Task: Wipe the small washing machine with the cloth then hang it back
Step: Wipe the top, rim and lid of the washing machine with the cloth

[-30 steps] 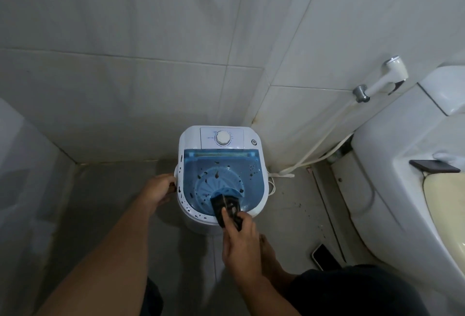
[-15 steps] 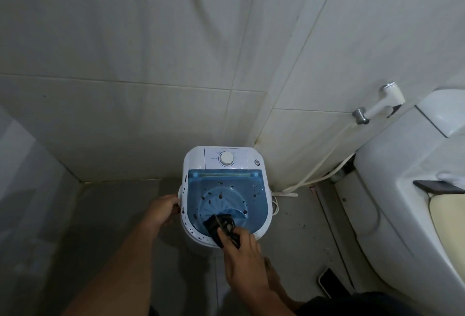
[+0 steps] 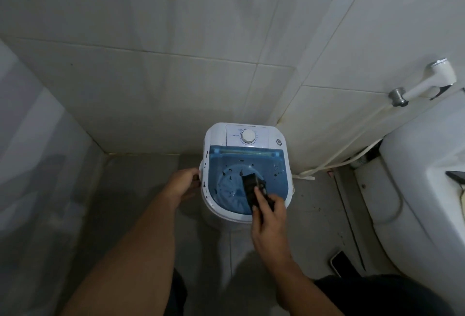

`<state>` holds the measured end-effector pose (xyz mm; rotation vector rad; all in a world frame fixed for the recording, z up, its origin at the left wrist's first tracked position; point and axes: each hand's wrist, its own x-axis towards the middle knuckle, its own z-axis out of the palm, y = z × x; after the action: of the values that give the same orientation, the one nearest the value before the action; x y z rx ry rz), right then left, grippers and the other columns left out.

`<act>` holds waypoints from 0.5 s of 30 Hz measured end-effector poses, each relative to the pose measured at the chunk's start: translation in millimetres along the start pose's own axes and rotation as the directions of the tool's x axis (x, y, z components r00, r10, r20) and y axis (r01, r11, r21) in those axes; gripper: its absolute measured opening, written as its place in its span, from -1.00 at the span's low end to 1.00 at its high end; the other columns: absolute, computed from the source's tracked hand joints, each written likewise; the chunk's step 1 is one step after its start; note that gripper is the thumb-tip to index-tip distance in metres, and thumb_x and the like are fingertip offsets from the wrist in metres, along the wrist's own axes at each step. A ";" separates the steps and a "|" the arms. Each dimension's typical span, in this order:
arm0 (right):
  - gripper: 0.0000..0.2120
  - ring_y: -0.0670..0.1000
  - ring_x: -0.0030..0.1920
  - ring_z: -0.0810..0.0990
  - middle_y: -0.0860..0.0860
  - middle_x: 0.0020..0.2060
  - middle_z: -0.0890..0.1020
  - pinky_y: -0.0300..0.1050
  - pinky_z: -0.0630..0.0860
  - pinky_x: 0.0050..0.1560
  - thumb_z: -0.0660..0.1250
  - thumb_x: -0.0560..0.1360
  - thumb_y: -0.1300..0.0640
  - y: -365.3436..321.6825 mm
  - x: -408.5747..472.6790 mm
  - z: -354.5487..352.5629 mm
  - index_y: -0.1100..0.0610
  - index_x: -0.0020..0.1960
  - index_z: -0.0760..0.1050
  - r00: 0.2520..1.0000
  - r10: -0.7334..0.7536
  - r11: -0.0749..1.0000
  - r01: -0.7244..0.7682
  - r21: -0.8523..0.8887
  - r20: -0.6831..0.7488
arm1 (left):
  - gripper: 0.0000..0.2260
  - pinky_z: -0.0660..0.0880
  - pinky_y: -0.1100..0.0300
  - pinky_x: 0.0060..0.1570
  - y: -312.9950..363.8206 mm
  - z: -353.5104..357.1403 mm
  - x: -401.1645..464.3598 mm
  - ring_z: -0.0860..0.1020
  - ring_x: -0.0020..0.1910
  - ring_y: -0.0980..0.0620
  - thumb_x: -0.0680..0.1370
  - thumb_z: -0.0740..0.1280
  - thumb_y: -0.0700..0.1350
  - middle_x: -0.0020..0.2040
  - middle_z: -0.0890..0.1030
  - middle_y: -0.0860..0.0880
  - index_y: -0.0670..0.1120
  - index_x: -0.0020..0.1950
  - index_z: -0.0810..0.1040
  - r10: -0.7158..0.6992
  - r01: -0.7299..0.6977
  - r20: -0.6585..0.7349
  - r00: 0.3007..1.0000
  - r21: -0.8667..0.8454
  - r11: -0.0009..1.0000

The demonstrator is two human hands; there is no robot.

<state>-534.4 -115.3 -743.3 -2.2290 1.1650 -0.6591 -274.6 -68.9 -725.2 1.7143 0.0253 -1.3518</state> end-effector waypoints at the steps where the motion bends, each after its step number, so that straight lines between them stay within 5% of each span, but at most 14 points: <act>1: -0.47 0.07 0.20 0.47 0.06 0.24 0.41 0.08 0.55 0.20 0.35 0.58 0.19 6.3 -3.9 -2.4 -0.05 0.52 0.38 1.000 -0.021 0.999 0.021 -0.034 0.021 | -0.83 0.51 0.07 -0.03 0.4 -0.1 -1.5 0.65 -0.01 0.04 0.50 0.32 -0.03 -0.04 0.71 -0.01 -0.04 -0.03 0.66 -0.002 0.002 -0.001 1.000 -0.008 1.000; 4: -0.42 0.11 0.14 0.49 0.12 0.25 0.45 0.07 0.59 0.07 0.35 0.55 0.19 8.4 -22.0 3.4 -0.11 0.52 0.34 0.974 -0.125 0.970 0.159 -0.181 0.188 | -0.85 0.48 0.12 -0.12 1.6 0.3 -3.2 0.64 -0.06 0.04 0.50 0.32 -0.02 -0.08 0.70 0.00 -0.04 -0.06 0.65 0.006 -0.006 0.009 1.000 -0.025 1.000; 10: -0.39 0.19 0.06 0.53 0.14 0.21 0.51 0.08 0.51 -0.03 0.28 0.43 0.12 -20.9 -25.5 42.9 -0.09 0.48 0.39 0.900 -0.243 0.850 0.377 -0.367 0.362 | -0.67 0.48 -0.04 0.23 -1.4 -2.8 -0.8 0.65 0.06 0.04 0.50 0.32 0.18 0.03 0.73 0.03 -0.01 0.09 0.68 0.024 -0.025 0.043 0.999 0.024 0.999; 15: -0.41 0.16 0.01 0.52 0.10 0.22 0.50 0.06 0.51 -0.05 0.31 0.40 0.09 -43.5 -7.9 56.4 -0.12 0.43 0.40 0.858 -0.274 0.818 0.446 -0.364 0.435 | -0.57 0.44 0.07 -0.04 3.9 -6.5 -2.2 0.61 0.07 0.05 0.54 0.19 0.33 0.03 0.69 0.04 0.05 0.03 0.65 -0.004 0.004 0.113 0.994 0.000 1.000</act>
<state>-477.2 -74.5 -757.9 -2.8618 0.7491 -0.0800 -268.6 -65.9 -721.2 1.6358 -0.0350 -1.4494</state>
